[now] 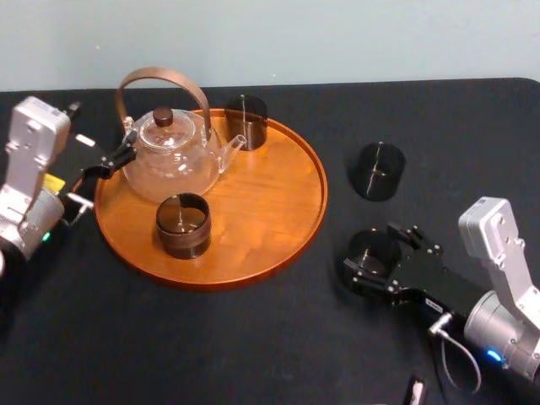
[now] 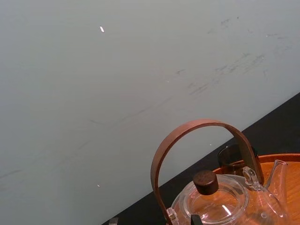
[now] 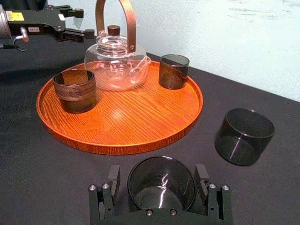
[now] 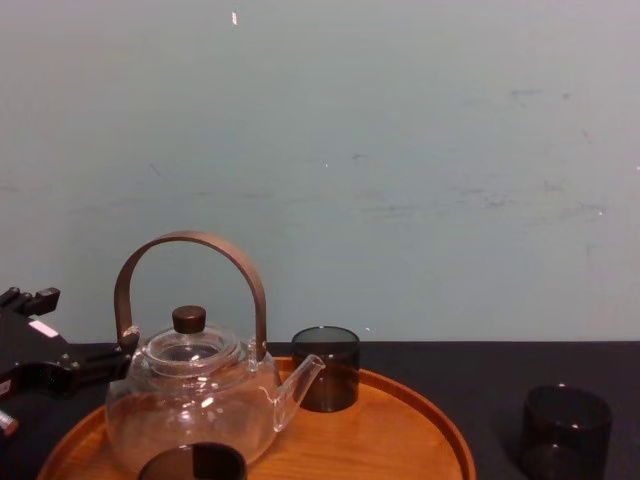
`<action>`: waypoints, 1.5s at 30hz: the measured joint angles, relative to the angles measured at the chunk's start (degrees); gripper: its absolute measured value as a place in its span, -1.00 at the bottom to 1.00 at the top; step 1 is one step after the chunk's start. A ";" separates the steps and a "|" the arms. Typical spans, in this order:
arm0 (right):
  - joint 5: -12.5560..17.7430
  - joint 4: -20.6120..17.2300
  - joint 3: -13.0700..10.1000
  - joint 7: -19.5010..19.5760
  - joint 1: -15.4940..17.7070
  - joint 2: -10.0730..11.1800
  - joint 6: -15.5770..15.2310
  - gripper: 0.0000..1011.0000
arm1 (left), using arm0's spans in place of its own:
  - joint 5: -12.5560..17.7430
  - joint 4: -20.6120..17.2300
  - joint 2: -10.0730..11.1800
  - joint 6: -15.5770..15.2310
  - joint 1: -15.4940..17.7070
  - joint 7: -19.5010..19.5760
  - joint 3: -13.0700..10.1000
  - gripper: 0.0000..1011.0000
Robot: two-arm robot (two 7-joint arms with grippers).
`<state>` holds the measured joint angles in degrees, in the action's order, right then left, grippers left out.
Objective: Pick up the glass from the table and place it on the tray.
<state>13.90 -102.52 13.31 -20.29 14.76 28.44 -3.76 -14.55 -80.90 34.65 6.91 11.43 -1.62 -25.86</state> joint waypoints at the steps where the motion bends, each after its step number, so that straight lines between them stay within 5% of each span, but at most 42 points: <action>1: -0.01 -0.08 -0.05 0.04 0.09 0.02 0.00 0.98 | 0.00 0.00 0.00 0.00 0.00 0.00 0.00 0.98; 45: -0.55 -0.95 -1.25 0.36 1.11 -0.25 0.41 0.98 | 0.00 0.00 0.00 0.00 0.00 0.00 0.00 0.98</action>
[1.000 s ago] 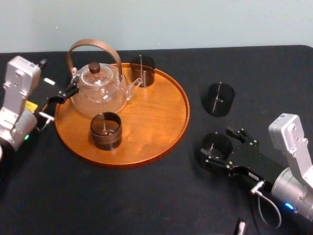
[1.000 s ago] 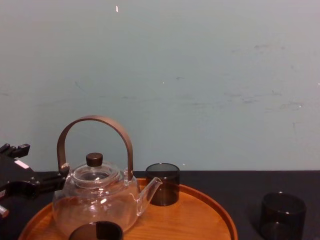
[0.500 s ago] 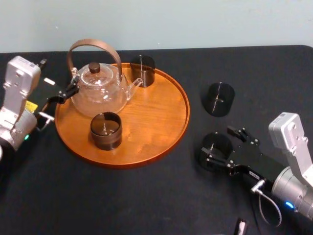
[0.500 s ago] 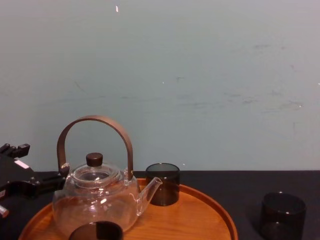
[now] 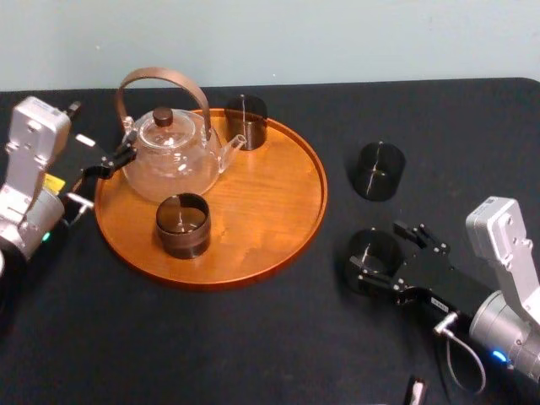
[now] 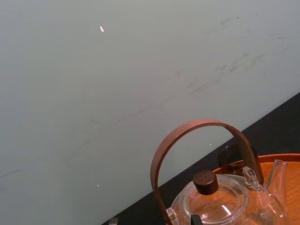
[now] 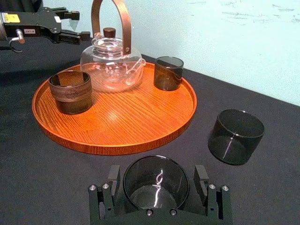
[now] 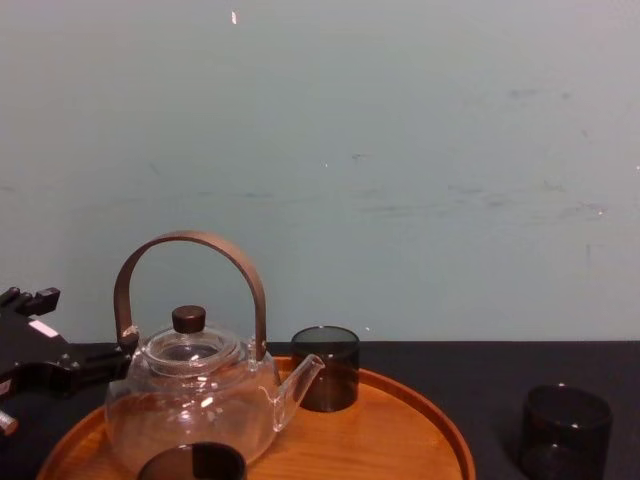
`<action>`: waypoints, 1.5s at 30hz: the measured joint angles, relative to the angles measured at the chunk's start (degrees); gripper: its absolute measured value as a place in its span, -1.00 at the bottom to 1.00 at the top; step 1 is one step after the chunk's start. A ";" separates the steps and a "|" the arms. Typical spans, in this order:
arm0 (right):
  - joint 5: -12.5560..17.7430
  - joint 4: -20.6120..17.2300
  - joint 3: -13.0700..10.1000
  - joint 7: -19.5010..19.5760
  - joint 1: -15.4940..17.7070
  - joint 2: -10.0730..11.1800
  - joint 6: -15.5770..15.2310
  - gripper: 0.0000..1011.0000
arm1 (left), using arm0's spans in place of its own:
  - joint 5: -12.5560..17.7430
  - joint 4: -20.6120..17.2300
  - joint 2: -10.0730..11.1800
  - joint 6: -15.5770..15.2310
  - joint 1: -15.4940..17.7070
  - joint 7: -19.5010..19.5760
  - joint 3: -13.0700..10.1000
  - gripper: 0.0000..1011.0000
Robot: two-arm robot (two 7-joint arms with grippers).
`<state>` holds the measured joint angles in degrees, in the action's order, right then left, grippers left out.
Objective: Pick up the glass from the table and place it on the tray.
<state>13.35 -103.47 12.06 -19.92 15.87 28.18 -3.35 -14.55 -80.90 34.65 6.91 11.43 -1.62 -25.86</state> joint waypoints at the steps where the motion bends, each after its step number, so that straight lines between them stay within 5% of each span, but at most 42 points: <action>1: 0.03 0.07 0.03 -0.04 -0.01 -0.02 0.02 0.98 | 0.00 0.00 0.00 0.00 0.00 0.00 0.00 0.98; 45: 1.45 4.27 1.84 -0.85 -1.85 -0.81 0.99 0.98 | 0.00 0.00 0.00 0.00 0.00 0.00 0.00 0.98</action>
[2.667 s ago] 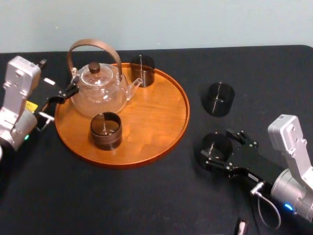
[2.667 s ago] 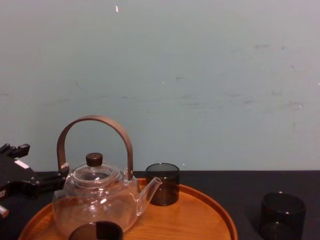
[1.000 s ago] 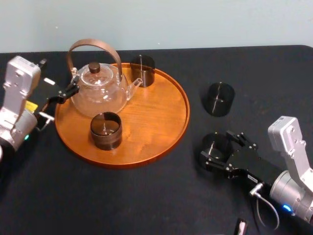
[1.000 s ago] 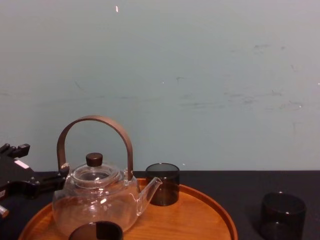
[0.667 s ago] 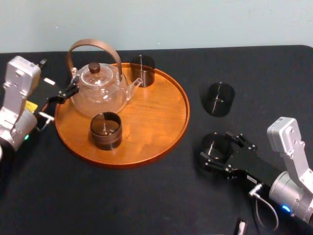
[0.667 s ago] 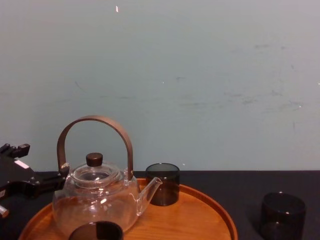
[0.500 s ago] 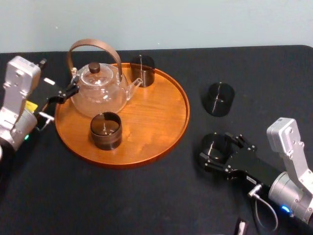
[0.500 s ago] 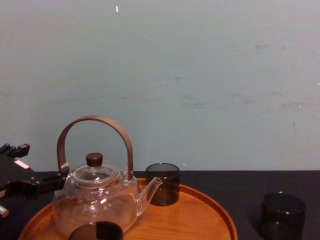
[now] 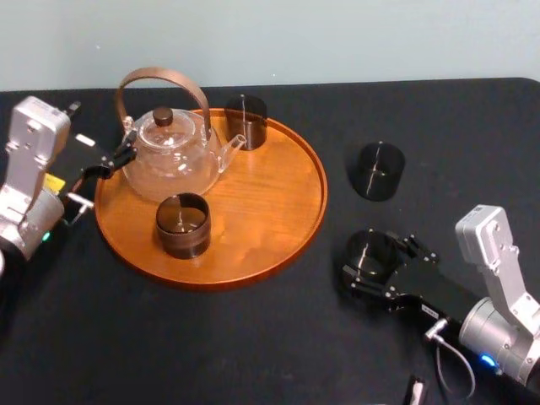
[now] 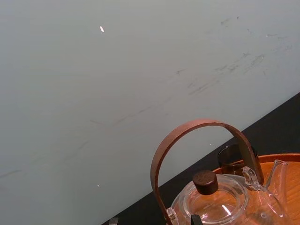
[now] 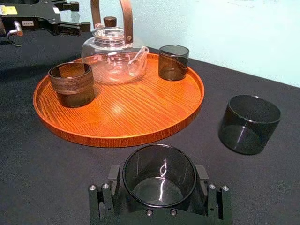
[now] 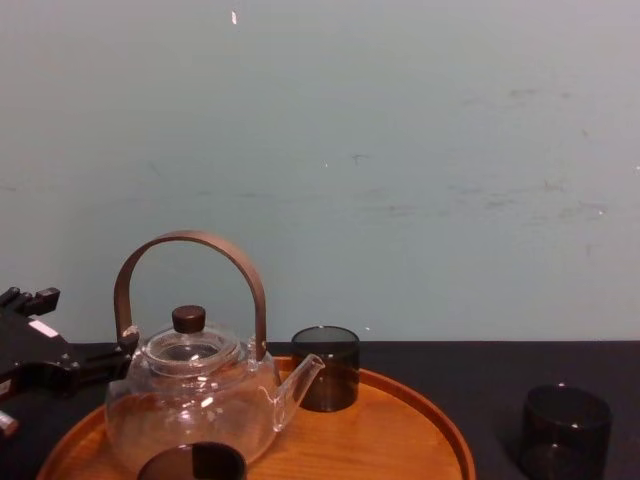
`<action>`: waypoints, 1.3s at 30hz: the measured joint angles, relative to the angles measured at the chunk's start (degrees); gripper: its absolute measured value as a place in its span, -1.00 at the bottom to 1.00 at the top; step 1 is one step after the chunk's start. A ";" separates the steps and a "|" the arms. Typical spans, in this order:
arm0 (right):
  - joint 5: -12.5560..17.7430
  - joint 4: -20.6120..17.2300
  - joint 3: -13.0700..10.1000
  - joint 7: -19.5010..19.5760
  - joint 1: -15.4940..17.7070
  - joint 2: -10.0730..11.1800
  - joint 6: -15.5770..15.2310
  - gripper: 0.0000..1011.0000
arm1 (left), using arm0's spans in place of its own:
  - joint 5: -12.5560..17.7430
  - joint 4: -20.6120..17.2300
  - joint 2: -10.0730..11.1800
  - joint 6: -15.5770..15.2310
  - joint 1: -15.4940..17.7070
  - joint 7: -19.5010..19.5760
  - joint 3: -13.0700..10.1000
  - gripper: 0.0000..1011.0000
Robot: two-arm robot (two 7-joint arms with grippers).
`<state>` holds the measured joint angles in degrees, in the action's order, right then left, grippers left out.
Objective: Pick up the glass from the table and place it on the tray.
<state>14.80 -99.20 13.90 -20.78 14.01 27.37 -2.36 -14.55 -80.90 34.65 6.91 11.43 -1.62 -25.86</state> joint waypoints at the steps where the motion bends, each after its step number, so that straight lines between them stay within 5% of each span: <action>1: 0.01 0.11 0.03 -0.01 -0.08 -0.03 0.02 0.98 | 0.00 0.00 0.00 0.00 0.00 0.00 0.00 0.98; 30: -0.58 2.15 1.03 -0.12 -1.89 -0.62 0.60 0.98 | 0.00 0.00 0.00 0.00 0.00 0.00 0.00 0.98; 39: -0.55 2.11 0.98 -0.12 -1.85 -0.60 0.55 0.79 | 0.00 0.00 0.00 0.00 0.00 0.00 0.00 0.98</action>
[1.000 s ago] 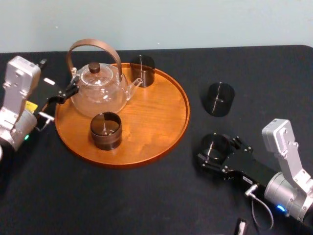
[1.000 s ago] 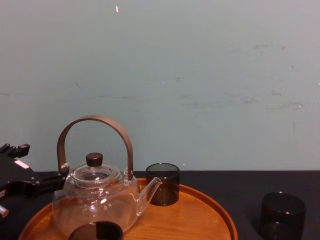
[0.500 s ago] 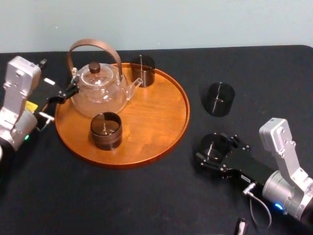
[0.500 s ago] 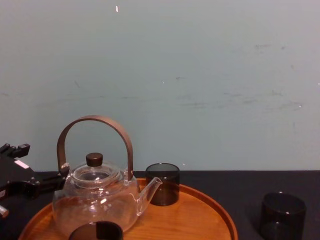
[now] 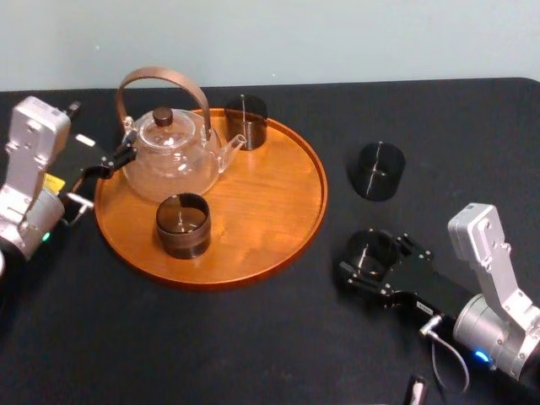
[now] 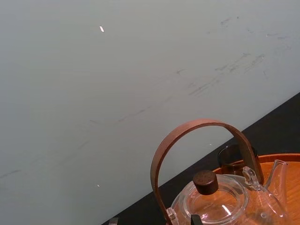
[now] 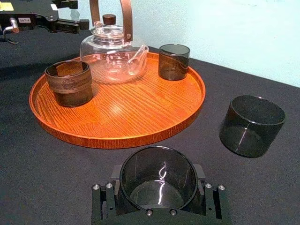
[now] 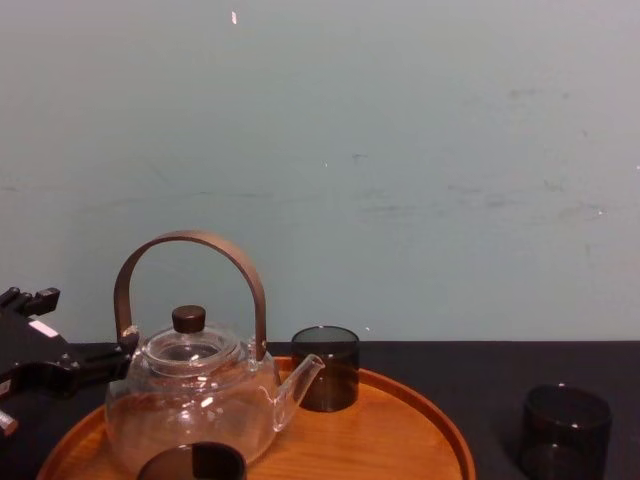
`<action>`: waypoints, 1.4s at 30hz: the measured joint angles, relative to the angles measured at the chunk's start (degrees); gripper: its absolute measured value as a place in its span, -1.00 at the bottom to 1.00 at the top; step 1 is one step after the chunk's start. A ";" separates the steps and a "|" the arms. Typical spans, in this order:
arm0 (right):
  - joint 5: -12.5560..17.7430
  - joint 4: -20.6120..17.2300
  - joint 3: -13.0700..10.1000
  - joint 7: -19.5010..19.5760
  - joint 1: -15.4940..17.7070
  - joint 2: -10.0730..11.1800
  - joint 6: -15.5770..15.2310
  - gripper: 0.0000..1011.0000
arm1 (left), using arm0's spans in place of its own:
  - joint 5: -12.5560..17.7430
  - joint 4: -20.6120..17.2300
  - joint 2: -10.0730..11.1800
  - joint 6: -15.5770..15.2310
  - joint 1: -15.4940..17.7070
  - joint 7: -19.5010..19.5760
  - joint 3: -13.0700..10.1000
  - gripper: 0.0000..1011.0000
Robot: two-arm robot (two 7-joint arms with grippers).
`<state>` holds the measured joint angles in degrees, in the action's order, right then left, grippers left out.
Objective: Pick up the glass from the table and place it on the tray.
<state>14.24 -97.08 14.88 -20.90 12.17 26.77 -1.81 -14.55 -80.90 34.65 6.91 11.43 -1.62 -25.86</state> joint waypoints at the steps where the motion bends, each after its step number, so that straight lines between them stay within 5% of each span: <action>1: 0.01 -0.01 -0.01 0.00 0.01 0.00 -0.01 0.79 | 0.00 0.00 0.00 0.00 0.00 0.00 0.00 0.98; 19: 0.07 -0.05 -0.05 0.00 0.05 0.00 -0.05 0.79 | 0.00 0.00 0.00 0.00 0.00 0.00 0.00 0.98; 30: 1.57 -0.08 -0.24 -1.87 -1.78 0.94 0.60 0.79 | 0.00 0.00 0.00 0.00 0.00 0.00 0.00 0.98; 42: 1.16 -1.09 1.63 -2.28 -5.92 1.32 -1.94 0.79 | 0.00 0.00 0.00 0.00 0.00 0.00 0.00 0.98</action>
<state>15.40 -98.18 16.51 -23.18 6.25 28.10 -3.75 -14.55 -80.90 34.65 6.91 11.43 -1.62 -25.86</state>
